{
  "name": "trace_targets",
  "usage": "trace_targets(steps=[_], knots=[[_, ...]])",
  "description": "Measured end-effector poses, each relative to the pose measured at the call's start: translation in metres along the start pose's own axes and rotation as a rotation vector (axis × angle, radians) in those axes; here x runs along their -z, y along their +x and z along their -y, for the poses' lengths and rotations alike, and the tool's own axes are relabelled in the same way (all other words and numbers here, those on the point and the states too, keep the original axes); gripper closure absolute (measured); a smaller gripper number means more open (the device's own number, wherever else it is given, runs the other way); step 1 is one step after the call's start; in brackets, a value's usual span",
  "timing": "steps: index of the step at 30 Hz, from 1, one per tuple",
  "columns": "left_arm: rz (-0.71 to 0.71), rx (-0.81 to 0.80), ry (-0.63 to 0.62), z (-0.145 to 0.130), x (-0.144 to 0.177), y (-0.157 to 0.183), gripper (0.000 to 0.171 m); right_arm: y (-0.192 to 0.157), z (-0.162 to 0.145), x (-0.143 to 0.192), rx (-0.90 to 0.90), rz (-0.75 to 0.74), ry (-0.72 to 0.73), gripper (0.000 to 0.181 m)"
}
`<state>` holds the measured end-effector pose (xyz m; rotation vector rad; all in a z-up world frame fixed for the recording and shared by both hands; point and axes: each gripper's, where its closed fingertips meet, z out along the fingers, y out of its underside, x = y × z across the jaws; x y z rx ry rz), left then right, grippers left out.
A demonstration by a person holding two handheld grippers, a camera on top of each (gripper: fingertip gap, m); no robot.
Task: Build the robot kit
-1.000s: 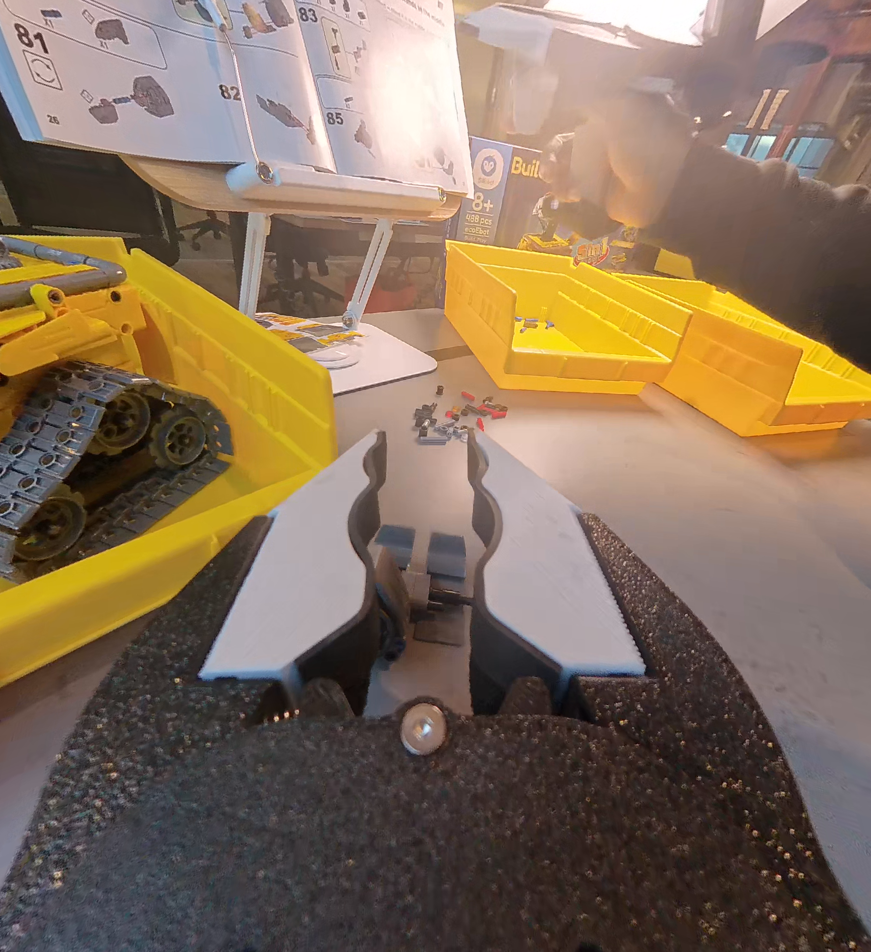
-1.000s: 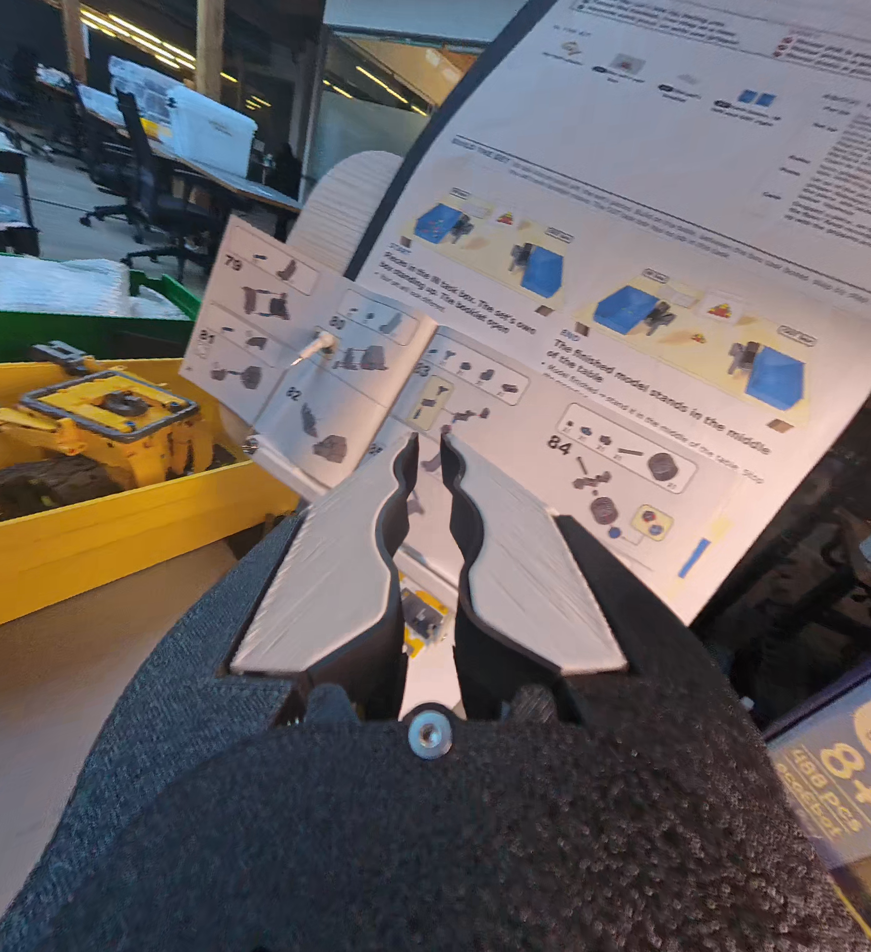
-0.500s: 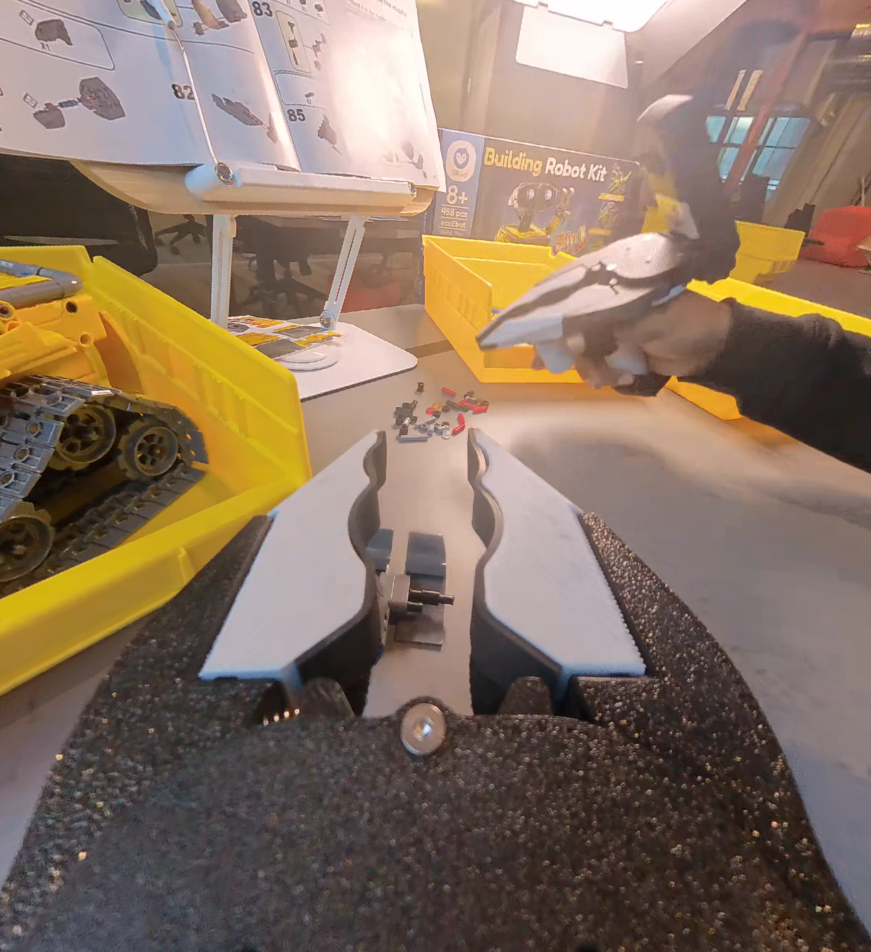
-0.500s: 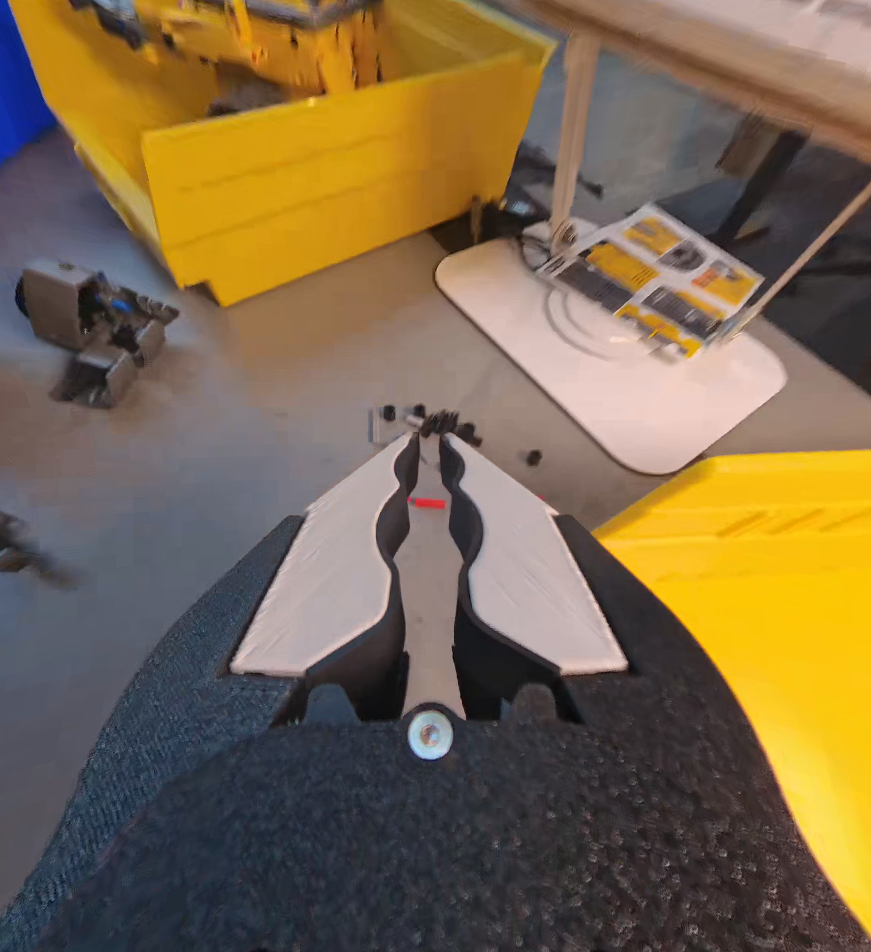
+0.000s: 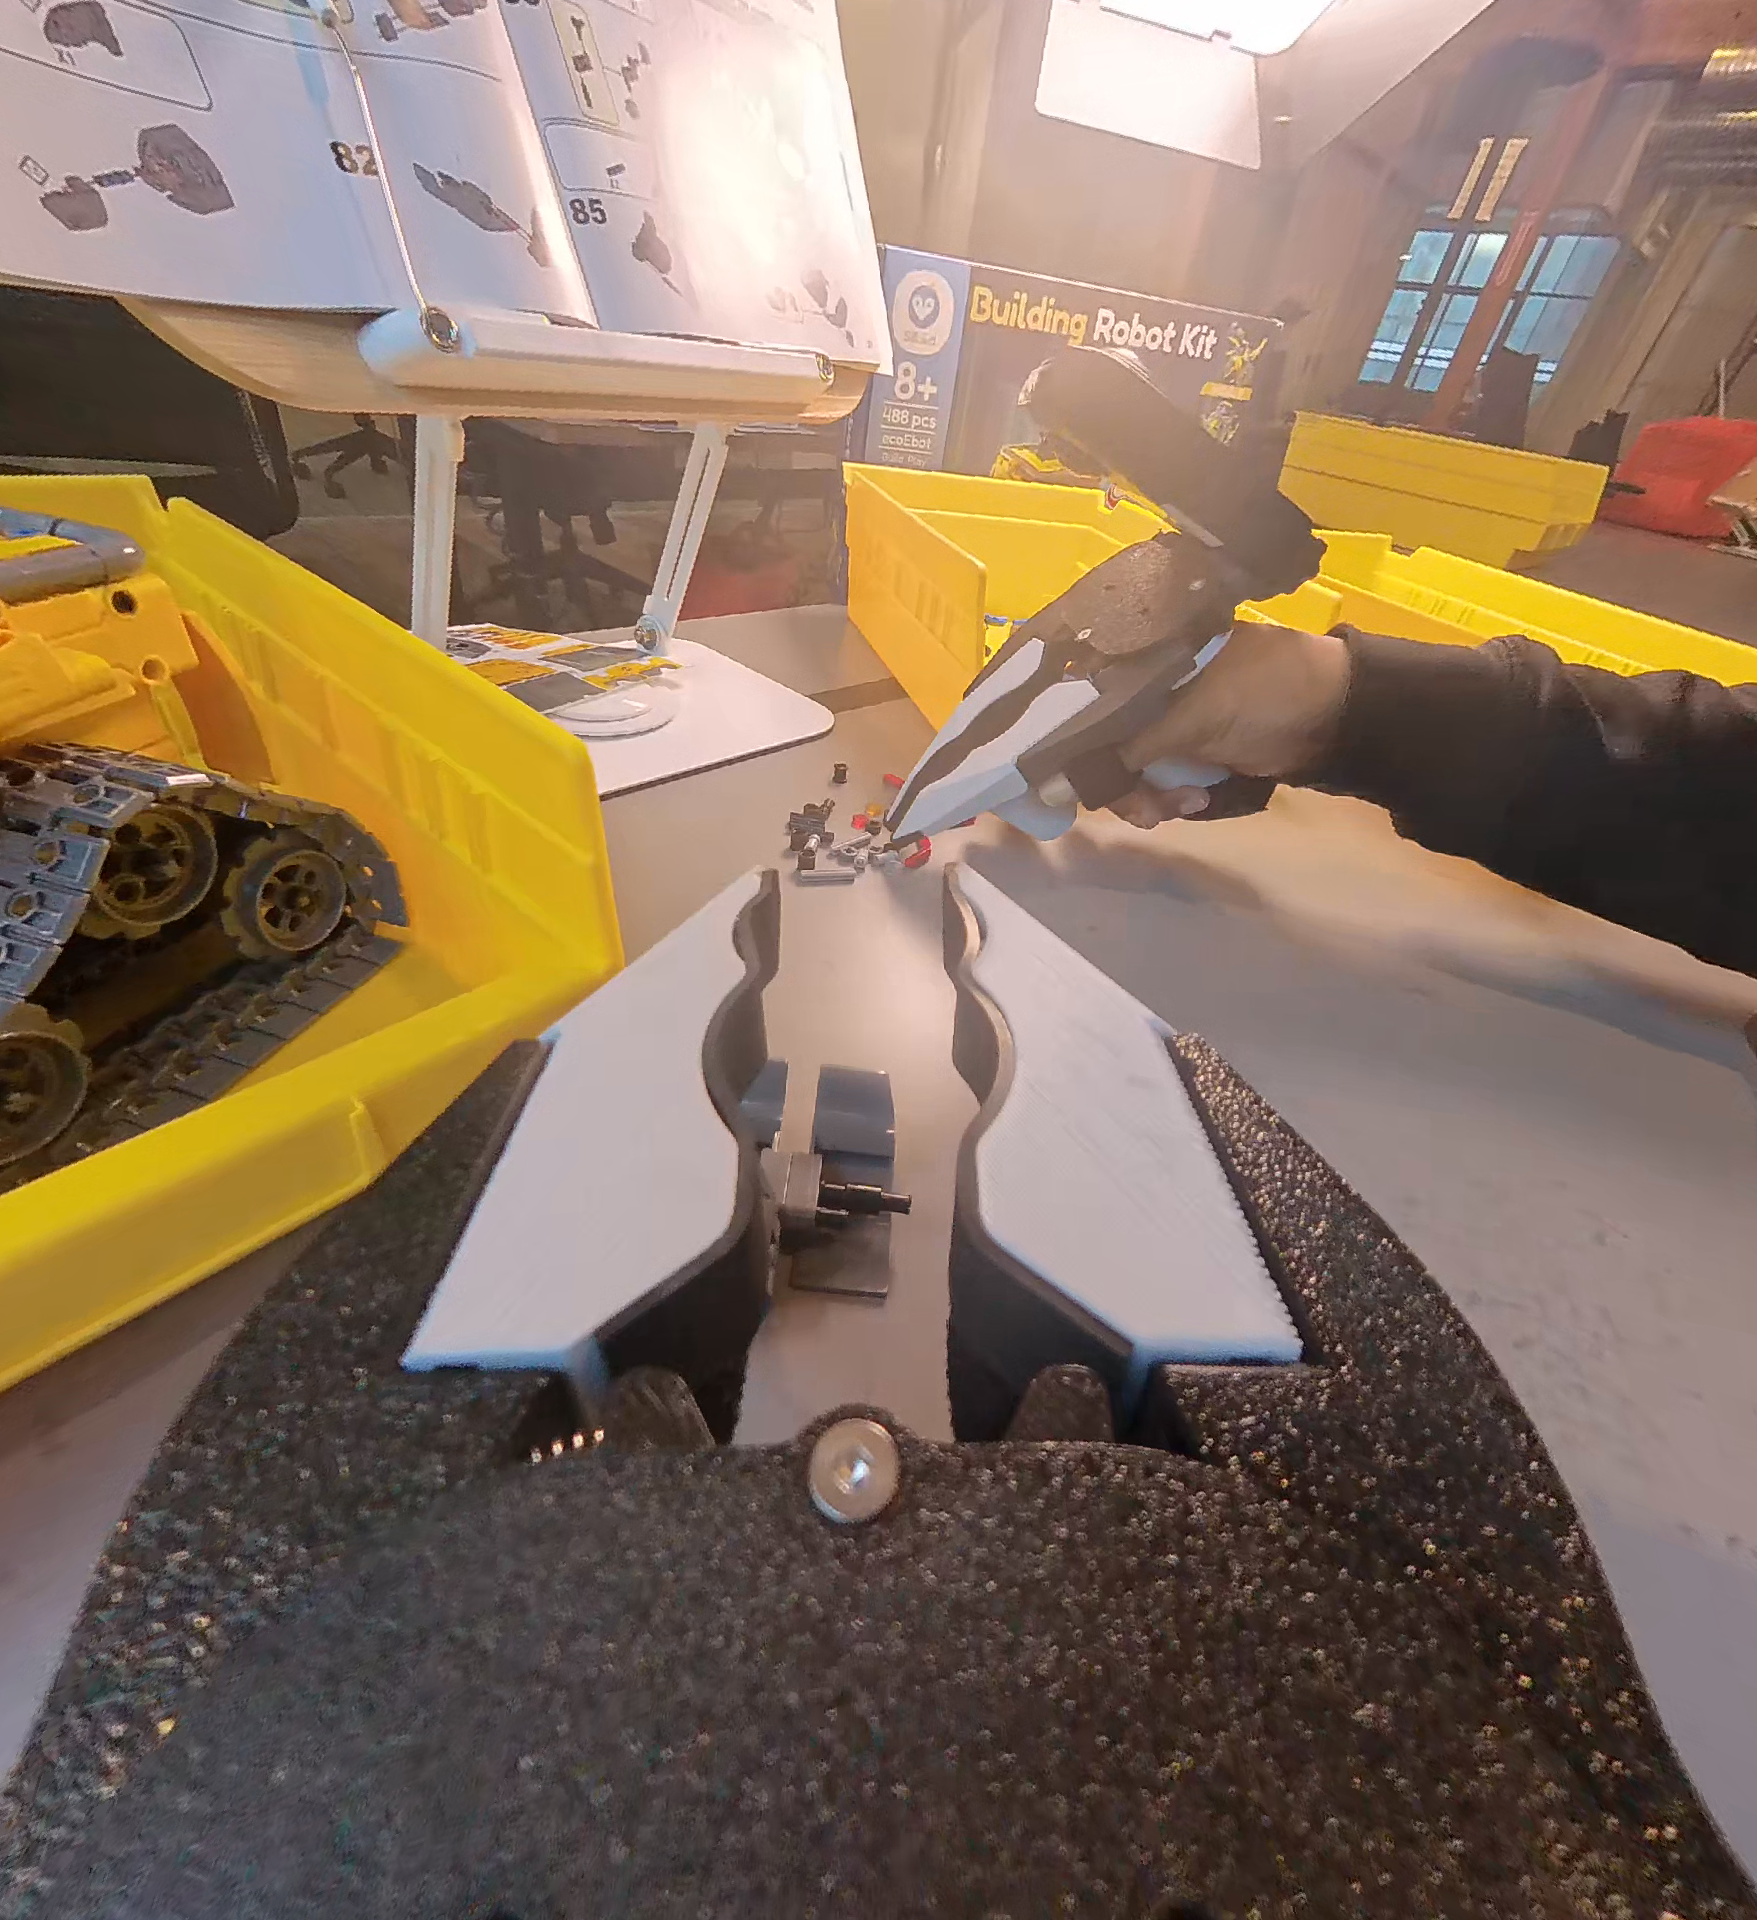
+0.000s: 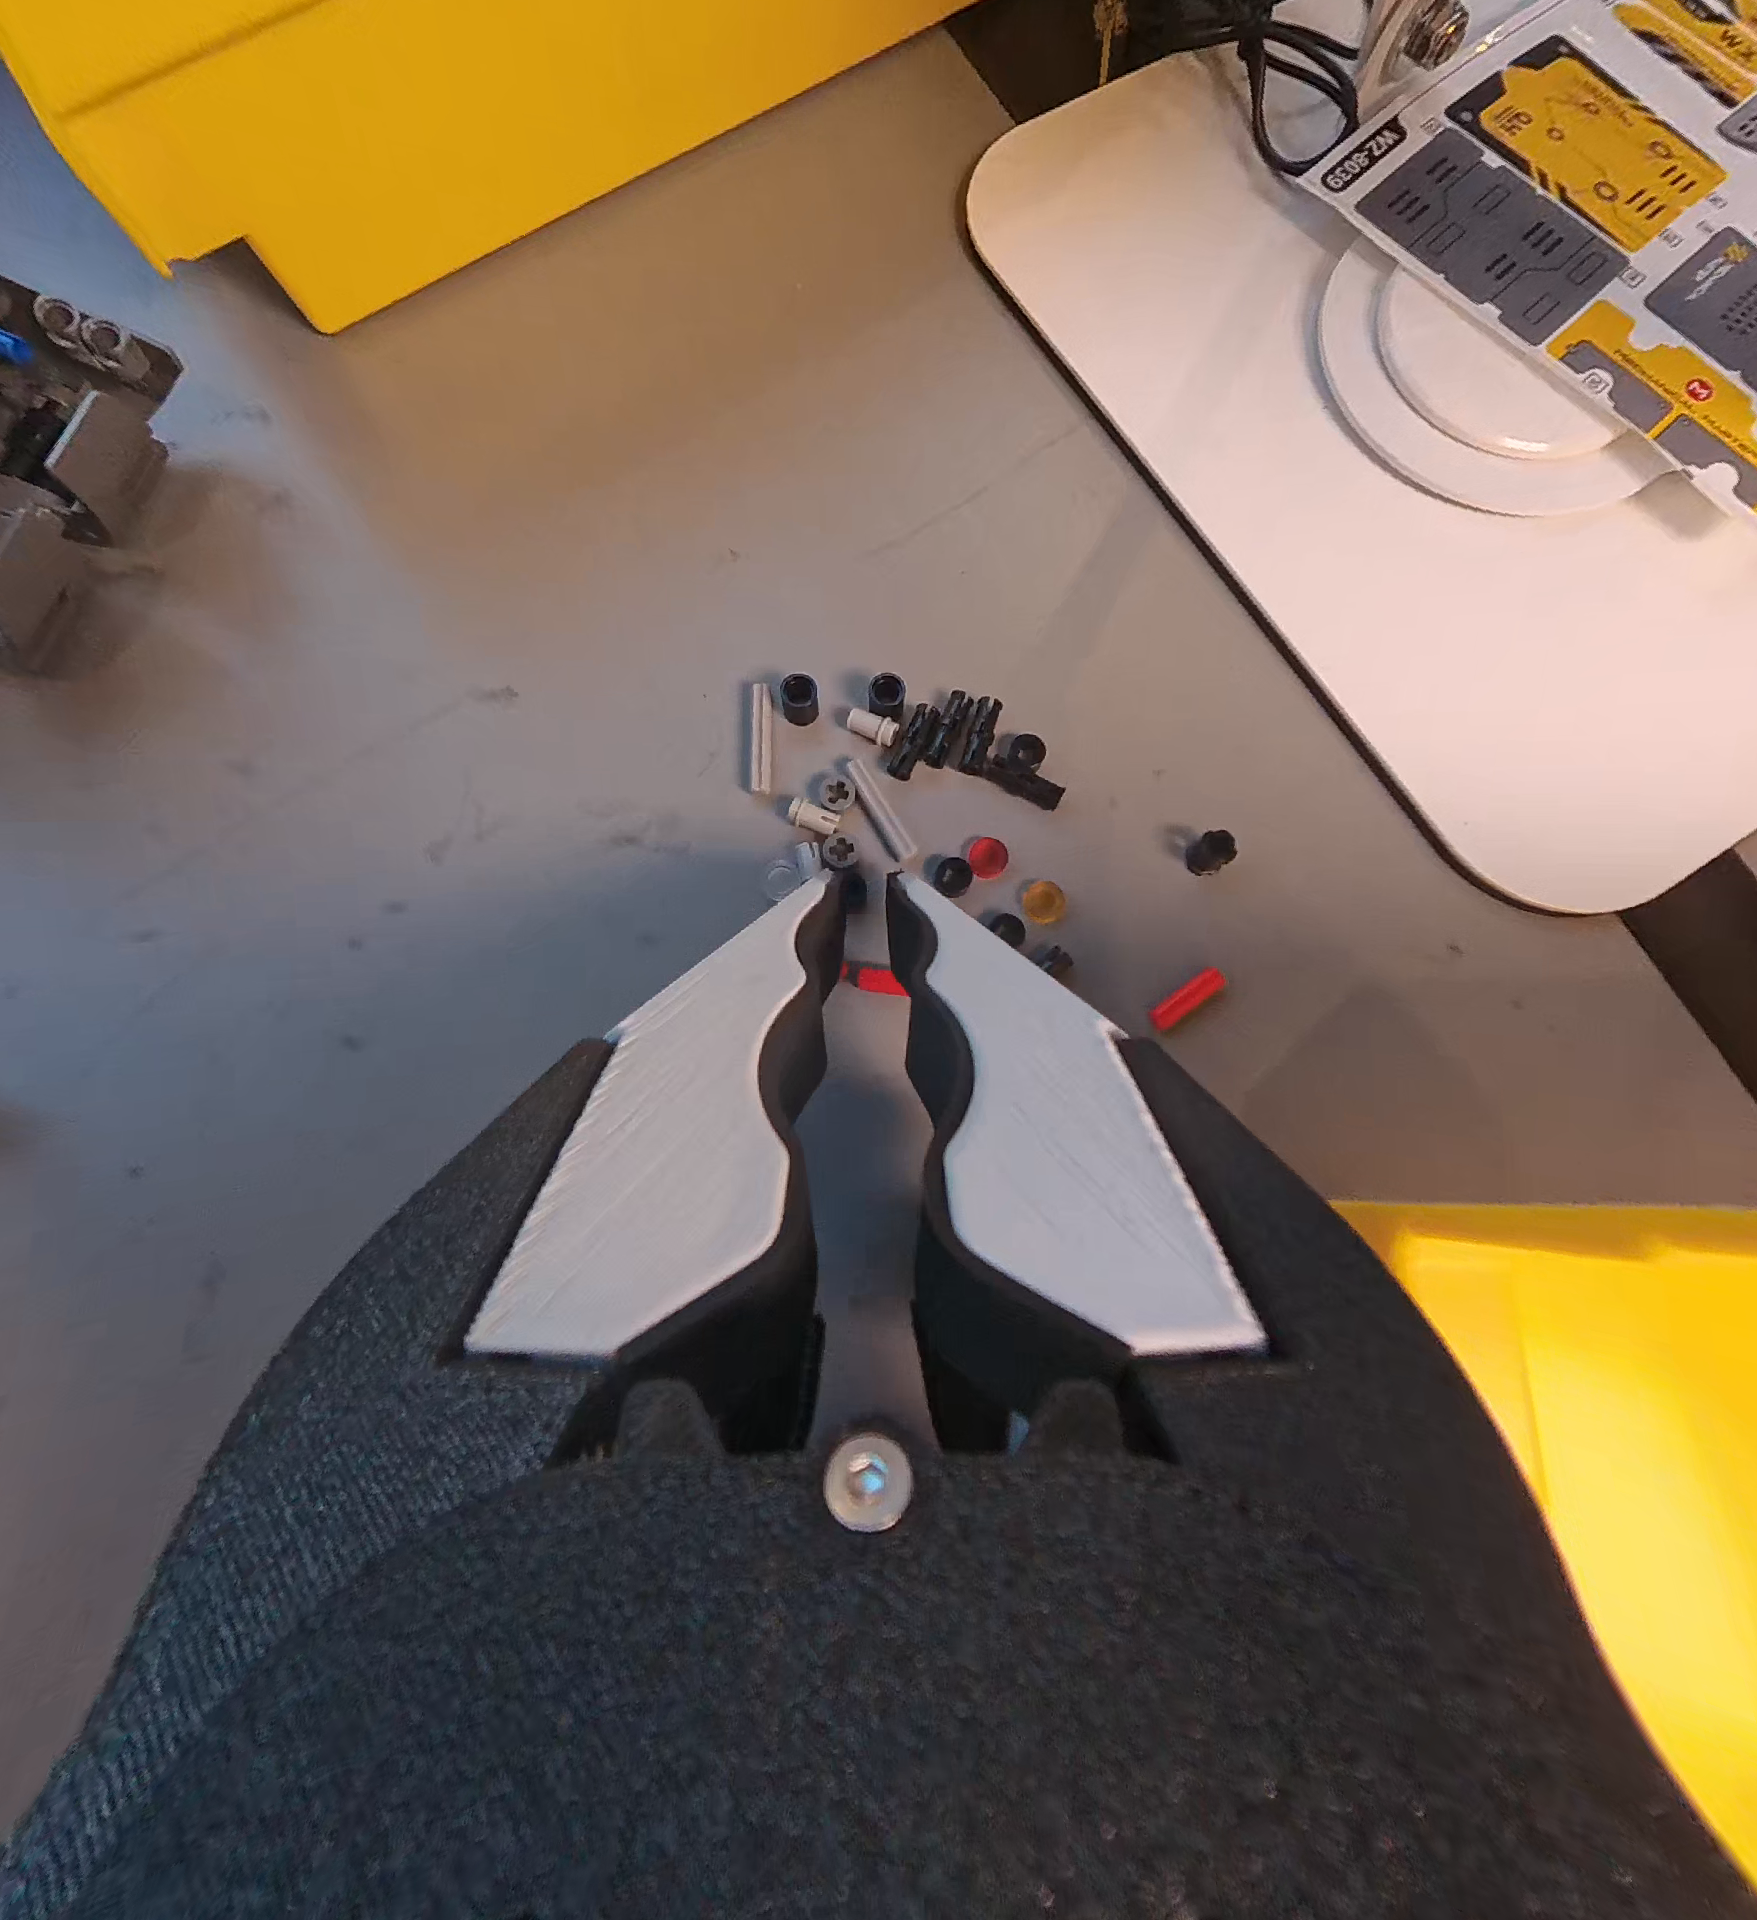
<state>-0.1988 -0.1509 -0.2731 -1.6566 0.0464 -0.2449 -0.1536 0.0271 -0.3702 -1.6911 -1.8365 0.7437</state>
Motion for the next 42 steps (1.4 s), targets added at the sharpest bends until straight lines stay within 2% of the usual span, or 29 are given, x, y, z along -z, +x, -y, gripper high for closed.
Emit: trace_targets(steps=[14,21,25,27,31,36,42], knots=[[-0.011,0.006,-0.009,-0.001,-0.001,0.001,0.141,-0.003,-0.003,-0.005,0.072,0.053,-0.080,0.173],[-0.014,0.008,-0.012,-0.002,-0.001,0.001,0.141,-0.004,-0.004,-0.005,0.049,0.110,-0.111,0.174],[-0.014,0.009,-0.012,-0.002,-0.001,0.001,0.141,-0.003,-0.003,-0.004,0.069,0.099,-0.102,0.175],[-0.012,0.010,-0.011,-0.002,-0.001,0.000,0.141,-0.004,0.004,0.004,0.071,0.090,-0.048,0.175],[-0.008,0.015,-0.012,-0.002,-0.001,-0.001,0.140,-0.032,0.020,0.038,0.070,0.187,0.068,0.174],[0.008,-0.081,-0.040,-0.005,-0.003,0.002,0.136,-0.086,-0.014,0.052,0.149,0.302,0.001,0.174],[0.038,-0.168,-0.080,-0.011,-0.005,0.002,0.134,-0.105,-0.044,0.048,0.182,0.271,-0.074,0.174]])
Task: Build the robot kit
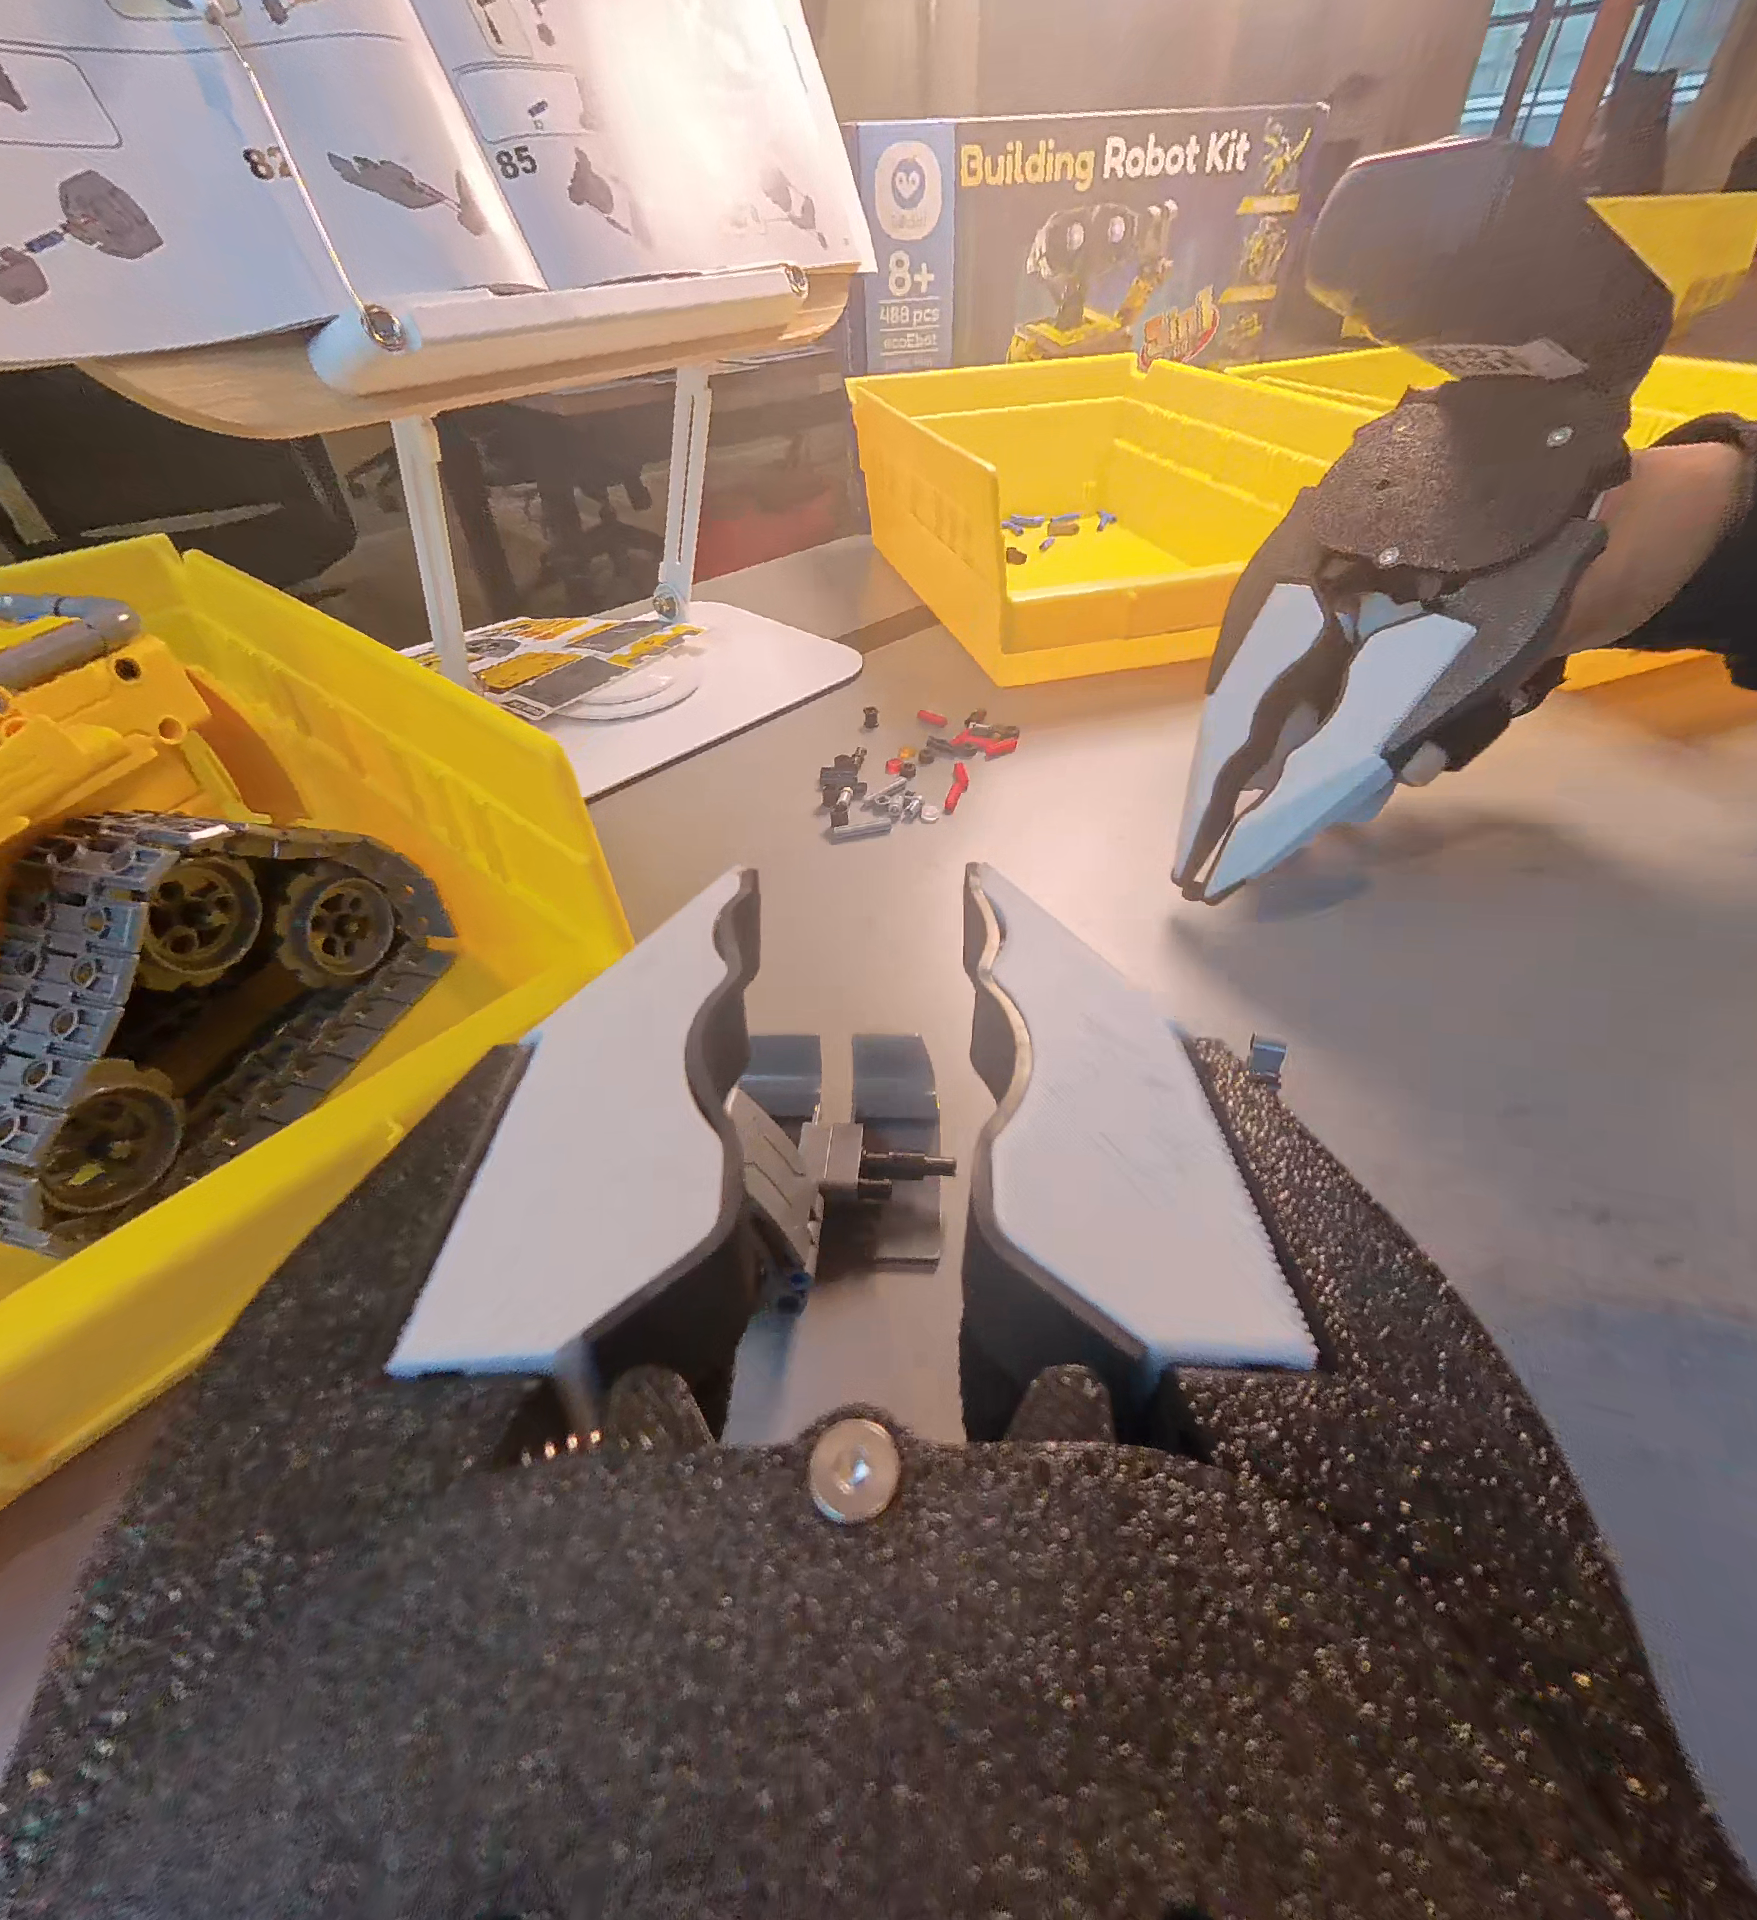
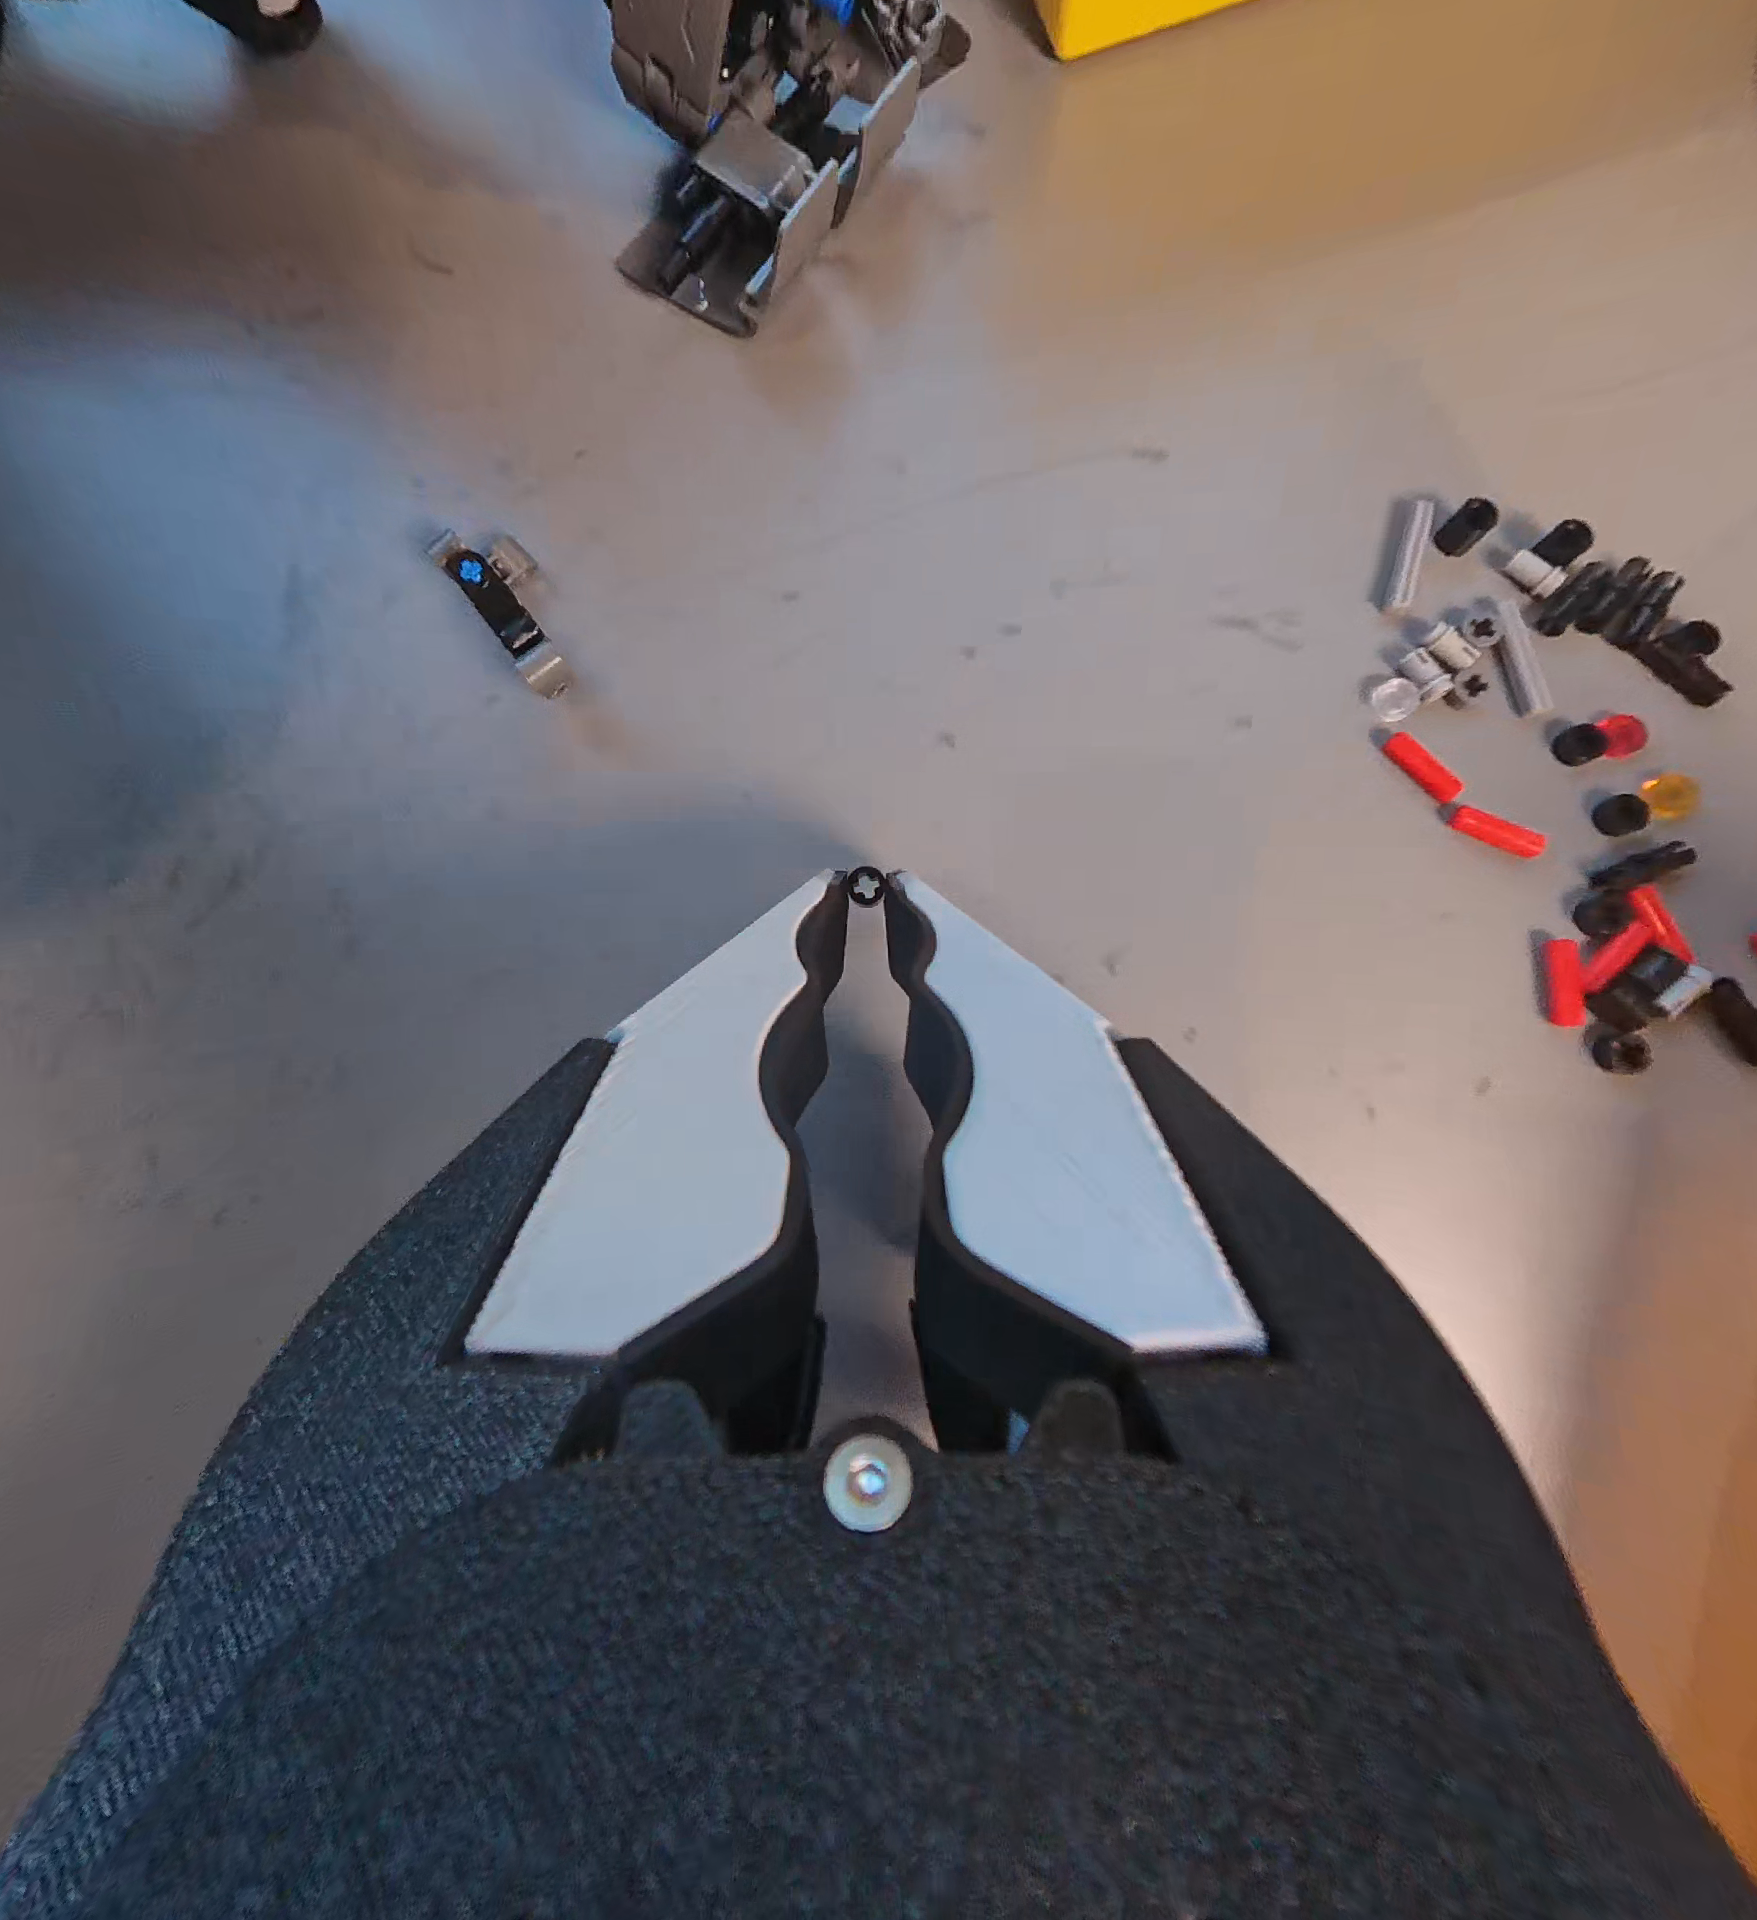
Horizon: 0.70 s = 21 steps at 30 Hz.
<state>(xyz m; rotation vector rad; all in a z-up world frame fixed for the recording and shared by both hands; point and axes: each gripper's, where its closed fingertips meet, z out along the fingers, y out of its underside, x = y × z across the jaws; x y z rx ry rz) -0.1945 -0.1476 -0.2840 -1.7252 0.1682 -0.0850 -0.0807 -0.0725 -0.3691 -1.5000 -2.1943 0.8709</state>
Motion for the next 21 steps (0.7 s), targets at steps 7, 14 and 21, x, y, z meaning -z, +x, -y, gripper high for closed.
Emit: trace_targets(steps=[7,14,21], knots=[[0.002,-0.008,-0.004,-0.001,-0.001,0.001,0.133,0.002,-0.006,-0.003,0.010,-0.058,-0.021,0.170],[-0.013,-0.027,-0.003,0.000,-0.002,0.006,0.132,0.004,0.008,0.017,-0.027,-0.133,0.106,0.157],[0.020,-0.046,0.010,0.002,-0.001,0.004,0.131,-0.019,0.052,0.137,-0.038,-0.223,0.499,0.151]])
